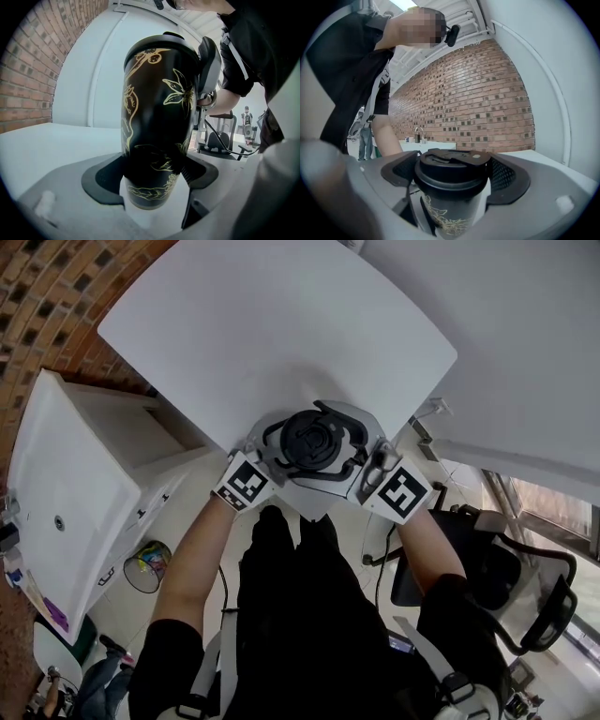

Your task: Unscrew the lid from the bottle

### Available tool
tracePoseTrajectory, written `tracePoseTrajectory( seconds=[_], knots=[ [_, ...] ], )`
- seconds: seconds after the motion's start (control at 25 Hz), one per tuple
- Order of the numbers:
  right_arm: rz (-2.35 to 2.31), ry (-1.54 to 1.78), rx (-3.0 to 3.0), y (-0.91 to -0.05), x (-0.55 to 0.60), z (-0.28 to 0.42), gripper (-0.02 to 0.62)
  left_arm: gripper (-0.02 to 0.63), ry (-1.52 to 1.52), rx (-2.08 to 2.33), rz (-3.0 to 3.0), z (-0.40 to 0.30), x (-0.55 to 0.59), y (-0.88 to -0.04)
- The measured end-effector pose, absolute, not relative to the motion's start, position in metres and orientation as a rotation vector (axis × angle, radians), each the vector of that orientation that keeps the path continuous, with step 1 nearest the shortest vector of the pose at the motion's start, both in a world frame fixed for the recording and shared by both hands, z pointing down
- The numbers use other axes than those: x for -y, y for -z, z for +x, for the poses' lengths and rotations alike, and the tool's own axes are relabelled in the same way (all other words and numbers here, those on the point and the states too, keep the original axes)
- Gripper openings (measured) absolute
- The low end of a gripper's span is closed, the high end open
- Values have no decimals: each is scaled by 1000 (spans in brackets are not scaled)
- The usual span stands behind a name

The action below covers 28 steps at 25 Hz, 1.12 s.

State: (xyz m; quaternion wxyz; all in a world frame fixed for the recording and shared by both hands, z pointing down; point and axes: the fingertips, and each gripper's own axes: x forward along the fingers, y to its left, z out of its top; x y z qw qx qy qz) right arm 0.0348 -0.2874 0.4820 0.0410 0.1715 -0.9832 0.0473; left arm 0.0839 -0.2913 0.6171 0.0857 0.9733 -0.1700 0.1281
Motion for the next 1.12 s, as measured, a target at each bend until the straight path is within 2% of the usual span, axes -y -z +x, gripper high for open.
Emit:
tracePoseTrajectory(
  seconds=[0.56, 0.64, 0.76, 1.12],
  knots=[
    [106, -157, 3043, -484, 279, 36, 460, 376, -377, 572, 2887, 86, 290, -618],
    [156, -168, 3049, -483, 282, 35, 471, 377, -378, 581, 2884, 83, 290, -618],
    [340, -217, 3099, -472, 290, 40, 522, 377, -378, 584, 2884, 82, 291, -619],
    [826, -118, 3039, -465, 287, 39, 520, 376, -377, 584, 2882, 82, 291, -618]
  ],
)
